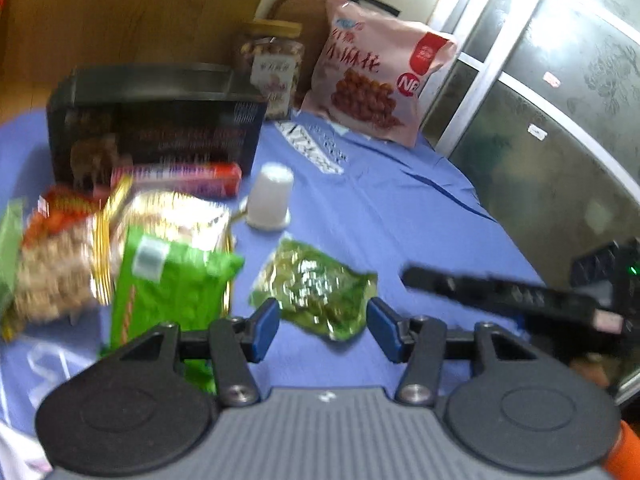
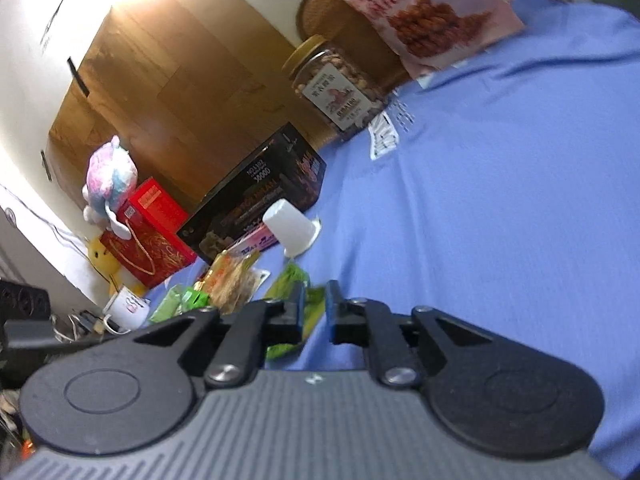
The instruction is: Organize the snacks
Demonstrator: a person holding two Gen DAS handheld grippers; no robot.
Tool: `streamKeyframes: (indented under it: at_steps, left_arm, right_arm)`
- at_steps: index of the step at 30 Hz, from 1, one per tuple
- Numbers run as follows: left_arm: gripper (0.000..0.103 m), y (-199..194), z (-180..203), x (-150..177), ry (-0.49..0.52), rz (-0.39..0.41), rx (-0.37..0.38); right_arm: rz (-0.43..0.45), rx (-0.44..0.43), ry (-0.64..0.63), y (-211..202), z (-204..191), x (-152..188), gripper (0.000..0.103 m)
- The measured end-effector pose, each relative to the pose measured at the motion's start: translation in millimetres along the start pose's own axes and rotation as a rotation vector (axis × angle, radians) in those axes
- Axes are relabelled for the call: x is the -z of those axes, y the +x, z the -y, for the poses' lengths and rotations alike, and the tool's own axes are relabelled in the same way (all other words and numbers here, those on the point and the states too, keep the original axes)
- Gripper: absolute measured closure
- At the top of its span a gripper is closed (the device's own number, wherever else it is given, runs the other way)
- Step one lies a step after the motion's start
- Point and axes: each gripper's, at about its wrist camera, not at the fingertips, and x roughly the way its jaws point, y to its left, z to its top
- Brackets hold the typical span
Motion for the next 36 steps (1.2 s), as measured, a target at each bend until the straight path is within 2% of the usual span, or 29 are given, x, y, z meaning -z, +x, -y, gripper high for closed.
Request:
streamKeyframes:
  at_steps: [2,8,10,12,15,17,18,20,26,27,29,30,32,36]
  left_arm:
    - [0.052,1,-9,6,-0.066,-0.018,0.022]
    - [0.052,15,-34,14,-0.247,-0.052,0.093]
    - [0.052,18,-37,14,-0.263,-0.046,0.111]
    - [0.052,20,-38,12,-0.267,-0.042,0.118]
    - [0.062,22,-38,12,-0.26,-0.033,0.122]
    - [0.084,24,-36,11,-0.244,-0.037,0.11]
    - [0.09,23,-35,10,-0.233,-0.037,0.114]
    - [0.093,19,-33,5,-0.233,-0.031,0.161]
    - [0.09,-14,-27,-29,-0.169,0.102,0.173]
    - [0.088,-22,-30,-35,-0.169,0.132,0.158]
    - [0.074,-36,-37,-41,-0.179,0.188,0.13]
    - [0.071,-41,-43,-44,-0.193,0.21,0.125]
    - [0.06,-45,-54,-51,-0.222,0.221,0.143]
    - [0.06,-43,-68,-68,-0.265,0.229,0.22]
  right_arm:
    - [-0.015,-0.009,-0.05,11,-3,-8,0.078]
    - [-0.114,-0.051,-0.15,48,-7,-17,0.077]
    - [-0.153,-0.066,-0.141,53,-4,-11,0.077]
    - [-0.181,-0.114,-0.068,48,2,-4,0.076]
    - [-0.211,-0.187,0.026,38,10,10,0.08]
    - [-0.209,-0.191,0.035,33,7,19,0.083]
    - [-0.199,-0.183,0.031,30,4,20,0.084]
    - [-0.191,-0.194,0.033,26,-2,18,0.086]
    - [-0.138,-0.265,0.061,31,-24,-13,0.087]
    - [-0.117,-0.285,0.079,33,-26,-21,0.087]
    - [-0.069,-0.314,0.112,35,-29,-36,0.087]
    - [-0.048,-0.328,0.126,37,-30,-43,0.087]
    - [-0.038,-0.372,0.157,43,-32,-56,0.087]
    - [-0.069,-0.443,0.203,68,-40,-73,0.087]
